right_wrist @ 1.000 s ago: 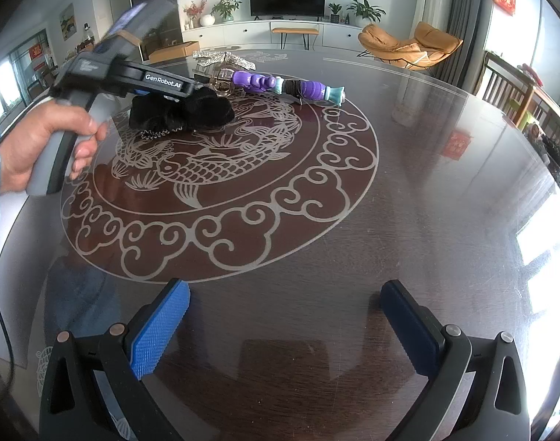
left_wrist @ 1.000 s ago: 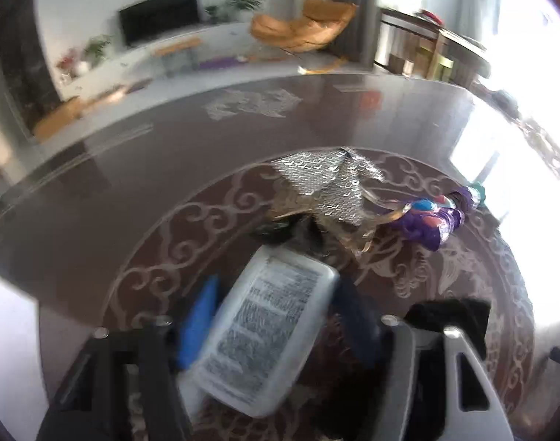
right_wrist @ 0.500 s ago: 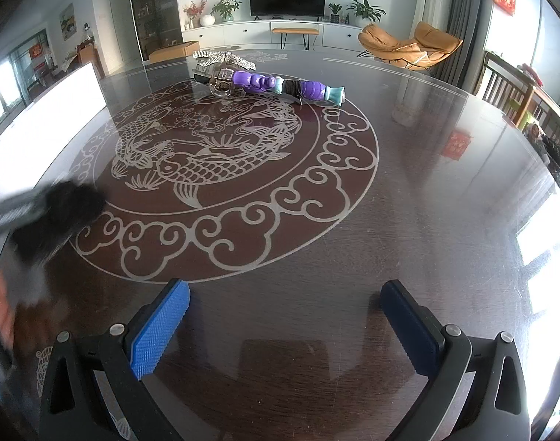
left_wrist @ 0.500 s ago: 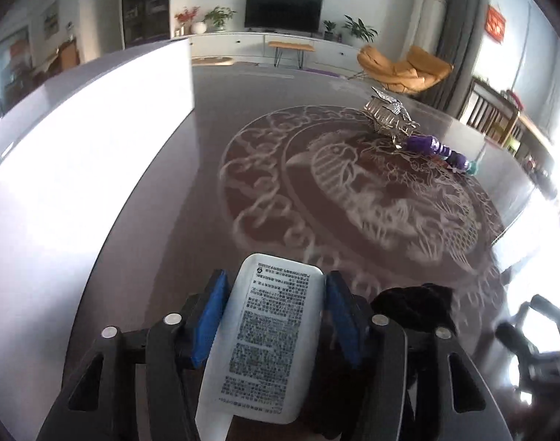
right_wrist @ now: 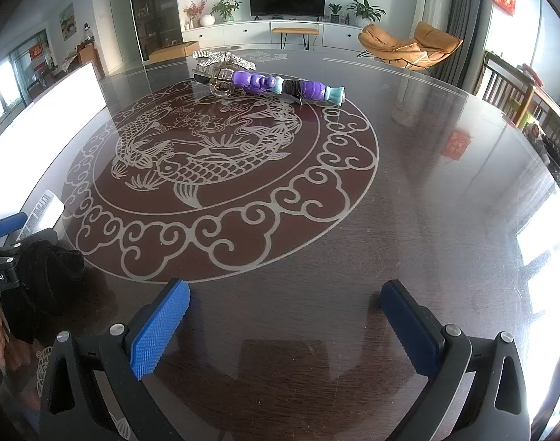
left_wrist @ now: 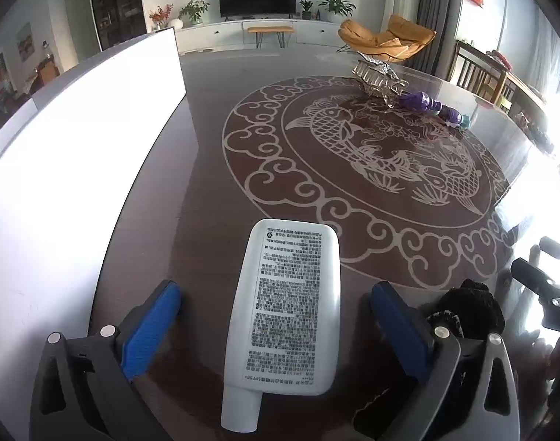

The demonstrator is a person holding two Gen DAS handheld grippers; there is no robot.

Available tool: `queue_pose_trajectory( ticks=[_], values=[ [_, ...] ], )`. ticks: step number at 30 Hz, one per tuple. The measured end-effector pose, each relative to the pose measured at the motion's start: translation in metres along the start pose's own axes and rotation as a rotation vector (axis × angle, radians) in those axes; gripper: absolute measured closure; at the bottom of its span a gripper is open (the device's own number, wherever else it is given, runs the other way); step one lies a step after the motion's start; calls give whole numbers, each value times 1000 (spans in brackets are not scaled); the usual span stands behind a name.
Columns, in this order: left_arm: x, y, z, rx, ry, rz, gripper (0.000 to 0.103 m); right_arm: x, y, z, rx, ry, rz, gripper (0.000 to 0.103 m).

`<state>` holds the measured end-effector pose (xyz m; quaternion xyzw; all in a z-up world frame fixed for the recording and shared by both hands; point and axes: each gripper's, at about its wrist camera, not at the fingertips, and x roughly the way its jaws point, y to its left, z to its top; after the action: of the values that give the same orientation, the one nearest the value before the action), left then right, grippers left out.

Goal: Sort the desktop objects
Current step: 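Hold the white lotion bottle above the table with the left gripper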

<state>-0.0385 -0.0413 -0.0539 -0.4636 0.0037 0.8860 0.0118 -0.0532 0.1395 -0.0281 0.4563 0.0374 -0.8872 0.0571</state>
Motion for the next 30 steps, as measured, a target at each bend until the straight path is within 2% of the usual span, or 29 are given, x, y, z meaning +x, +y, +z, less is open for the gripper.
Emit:
queue_pose_trajectory(
  ticks=[30],
  values=[
    [-3, 4, -2, -1, -3, 3, 0, 0, 0, 0, 0, 0, 0, 0]
  ],
)
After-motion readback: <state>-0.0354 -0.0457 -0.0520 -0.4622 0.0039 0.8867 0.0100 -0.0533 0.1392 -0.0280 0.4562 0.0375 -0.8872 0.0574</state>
